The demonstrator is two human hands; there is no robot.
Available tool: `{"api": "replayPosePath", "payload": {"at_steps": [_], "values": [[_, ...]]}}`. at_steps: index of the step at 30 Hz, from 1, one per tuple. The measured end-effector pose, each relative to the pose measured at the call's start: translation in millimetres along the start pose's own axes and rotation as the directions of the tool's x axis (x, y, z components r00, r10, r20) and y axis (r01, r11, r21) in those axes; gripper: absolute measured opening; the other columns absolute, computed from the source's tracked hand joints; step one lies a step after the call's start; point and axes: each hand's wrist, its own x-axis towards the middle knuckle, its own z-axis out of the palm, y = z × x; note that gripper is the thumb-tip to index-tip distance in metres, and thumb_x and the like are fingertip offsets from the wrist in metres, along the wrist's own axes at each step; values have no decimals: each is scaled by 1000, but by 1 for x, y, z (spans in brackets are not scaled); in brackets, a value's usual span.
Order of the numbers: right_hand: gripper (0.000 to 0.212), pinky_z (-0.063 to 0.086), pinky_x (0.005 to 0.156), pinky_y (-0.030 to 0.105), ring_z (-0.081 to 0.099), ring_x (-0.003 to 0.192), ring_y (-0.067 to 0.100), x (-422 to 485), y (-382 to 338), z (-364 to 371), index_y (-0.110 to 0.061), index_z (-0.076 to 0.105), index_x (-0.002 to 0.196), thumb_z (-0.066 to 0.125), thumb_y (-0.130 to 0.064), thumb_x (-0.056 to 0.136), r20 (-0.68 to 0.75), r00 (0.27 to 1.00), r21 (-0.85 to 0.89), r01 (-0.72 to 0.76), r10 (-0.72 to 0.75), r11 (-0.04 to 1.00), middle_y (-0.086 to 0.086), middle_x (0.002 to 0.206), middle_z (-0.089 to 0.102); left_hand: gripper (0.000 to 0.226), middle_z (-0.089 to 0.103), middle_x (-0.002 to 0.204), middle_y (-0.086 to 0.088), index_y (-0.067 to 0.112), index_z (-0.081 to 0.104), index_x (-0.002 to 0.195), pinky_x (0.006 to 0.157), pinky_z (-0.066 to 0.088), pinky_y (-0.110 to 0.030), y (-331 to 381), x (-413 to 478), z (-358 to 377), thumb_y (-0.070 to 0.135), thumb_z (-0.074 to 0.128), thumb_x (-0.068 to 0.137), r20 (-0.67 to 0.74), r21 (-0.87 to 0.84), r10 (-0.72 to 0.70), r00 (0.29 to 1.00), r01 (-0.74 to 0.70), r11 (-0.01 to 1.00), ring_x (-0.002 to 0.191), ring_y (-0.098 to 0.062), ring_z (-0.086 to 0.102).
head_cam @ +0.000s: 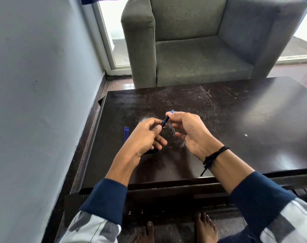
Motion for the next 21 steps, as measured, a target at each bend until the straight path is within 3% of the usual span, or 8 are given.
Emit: {"api": "replayPosePath", "payload": {"at_steps": [4, 10, 13, 16, 21], "values": [[26, 47, 81, 32, 60, 88, 9, -3, 0, -1, -22, 76, 95, 81, -42, 79, -4, 1000, -22, 0, 0, 1000, -8, 95, 72, 21, 73, 67, -3, 33, 59, 107, 49, 38, -19, 0, -1, 0, 20, 42, 107, 1, -4, -3, 1000, 3, 1000, 51, -10, 59], [9, 47, 79, 32, 60, 88, 10, 0, 2, -1, -18, 78, 87, 80, -26, 82, -16, 1000, -35, 0, -1, 999, -7, 92, 71, 21, 74, 71, -1, 30, 59, 107, 49, 38, -21, 1, 0, 1, 18, 41, 107, -3, 18, -7, 1000, 7, 1000, 52, -10, 59], [24, 46, 76, 30, 59, 87, 9, -1, 1, 1, -17, 78, 99, 77, -34, 82, 13, 1000, -40, -20, 21, 999, -6, 98, 73, 21, 74, 73, -1, 29, 59, 107, 49, 37, -20, 1, -1, 1, 19, 40, 107, -10, 6, -12, 1000, 12, 1000, 51, -10, 58], [27, 47, 81, 33, 60, 88, 10, -2, 2, 0, -19, 77, 92, 80, -42, 79, 16, 1000, -68, -21, 22, 997, -7, 95, 74, 21, 75, 74, 0, 29, 58, 109, 50, 37, -21, 1, 0, 1, 19, 40, 107, -13, 6, -19, 1000, 19, 1000, 52, -10, 58], [12, 45, 81, 32, 58, 89, 10, 1, 3, 1, -18, 79, 92, 76, -28, 85, 13, 1000, -55, -14, 15, 998, -4, 98, 75, 21, 75, 74, 0, 30, 58, 106, 49, 37, -21, 1, 0, 1, 17, 41, 107, -12, -4, -25, 1000, 25, 1000, 52, -10, 58]]}}
